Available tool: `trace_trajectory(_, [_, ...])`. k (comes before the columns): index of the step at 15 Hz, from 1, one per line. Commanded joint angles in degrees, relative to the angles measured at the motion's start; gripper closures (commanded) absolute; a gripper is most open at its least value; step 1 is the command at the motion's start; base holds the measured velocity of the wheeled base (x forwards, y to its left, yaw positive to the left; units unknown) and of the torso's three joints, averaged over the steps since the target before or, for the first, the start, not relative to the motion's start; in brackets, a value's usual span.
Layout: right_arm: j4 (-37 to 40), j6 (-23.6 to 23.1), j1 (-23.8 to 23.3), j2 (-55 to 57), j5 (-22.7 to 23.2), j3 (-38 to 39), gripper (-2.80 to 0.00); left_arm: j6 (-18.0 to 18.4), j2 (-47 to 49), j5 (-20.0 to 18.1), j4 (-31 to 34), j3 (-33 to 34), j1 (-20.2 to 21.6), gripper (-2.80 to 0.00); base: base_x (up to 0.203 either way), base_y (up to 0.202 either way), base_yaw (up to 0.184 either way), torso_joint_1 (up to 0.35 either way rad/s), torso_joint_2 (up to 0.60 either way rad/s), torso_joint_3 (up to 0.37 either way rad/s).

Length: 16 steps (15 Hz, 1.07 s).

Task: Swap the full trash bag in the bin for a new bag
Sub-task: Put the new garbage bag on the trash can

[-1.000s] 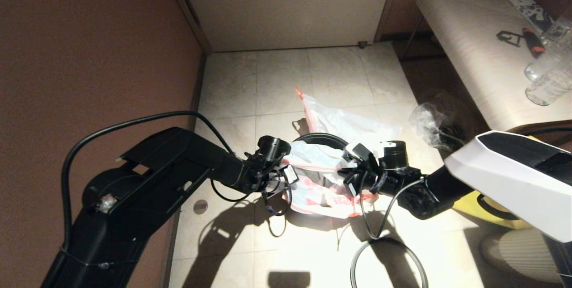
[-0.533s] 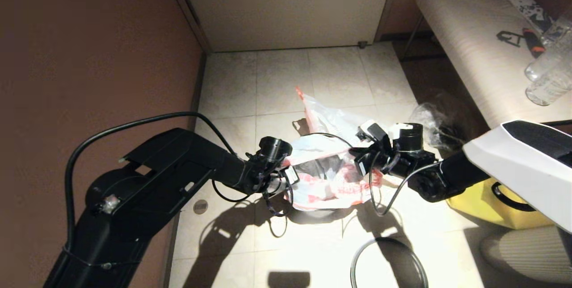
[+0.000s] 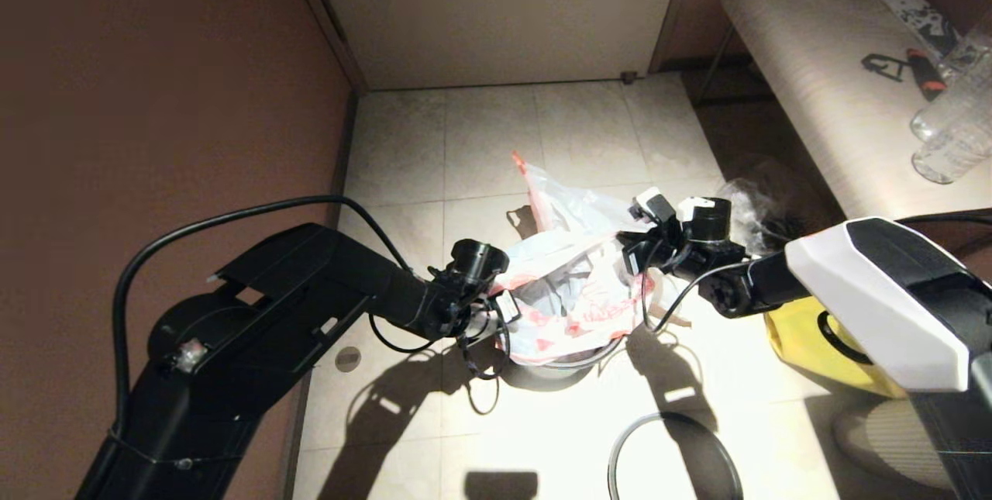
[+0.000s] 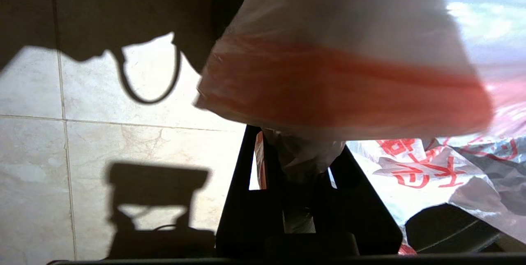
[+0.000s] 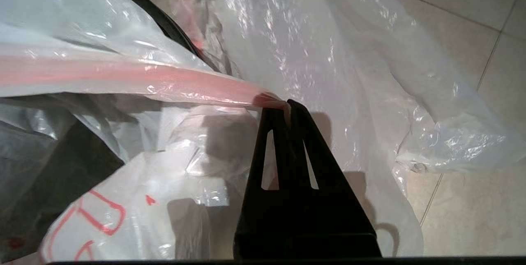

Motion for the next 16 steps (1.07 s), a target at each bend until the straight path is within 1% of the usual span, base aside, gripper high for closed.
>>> trace_trajectory(1, [0.1, 0.0, -0.6, 4.0, 0.0, -2.4, 0.0, -0.3, 0.0, 0.1, -0.1, 0.0, 0.0, 0.0, 0.0, 0.0, 0.0, 0.0, 0.0, 0.0])
trace_trajectory(6, [1.3, 1.3, -0.7, 6.5, -0.5, -4.1, 0.0, -0.3, 0.0, 0.1, -0.1, 0.0, -0.1, 0.0, 0.0, 0.0, 0.0, 0.0, 0.0, 0.0])
trace_trajectory(8, [2.5, 1.2, -0.6, 6.5, -1.8, -4.1, 0.0, -0.4, -0.1, 0.1, -0.1, 0.0, -0.1, 0.0, 0.0, 0.0, 0.0, 0.0, 0.0, 0.0])
trace_trajectory(9, [2.5, 1.1, -0.6, 6.6, -1.8, -4.1, -2.8, -0.4, -0.1, 0.0, -0.1, 0.0, -0.1, 0.0, 0.0, 0.0, 0.0, 0.0, 0.0, 0.0])
trace_trajectory(12, [2.3, 1.1, -0.2, 5.3, -1.7, -1.8, -2.8, -0.4, -0.1, 0.1, -0.1, 0.0, -0.1, 0.0, 0.0, 0.0, 0.0, 0.0, 0.0, 0.0])
trace_trajectory(14, [2.2, 1.5, -0.2, 1.4, -1.4, 3.1, -2.8, -0.4, -0.1, 0.1, -0.1, 0.0, -0.1, 0.0, 0.0, 0.0, 0.0, 0.0, 0.0, 0.0])
trace_trajectory(16, [1.9, 3.0, -0.7, -4.4, 1.2, 10.1, -2.8, -0.4, -0.1, 0.1, -0.2, 0.0, -0.1, 0.0, 0.0, 0.0, 0.0, 0.0, 0.0, 0.0])
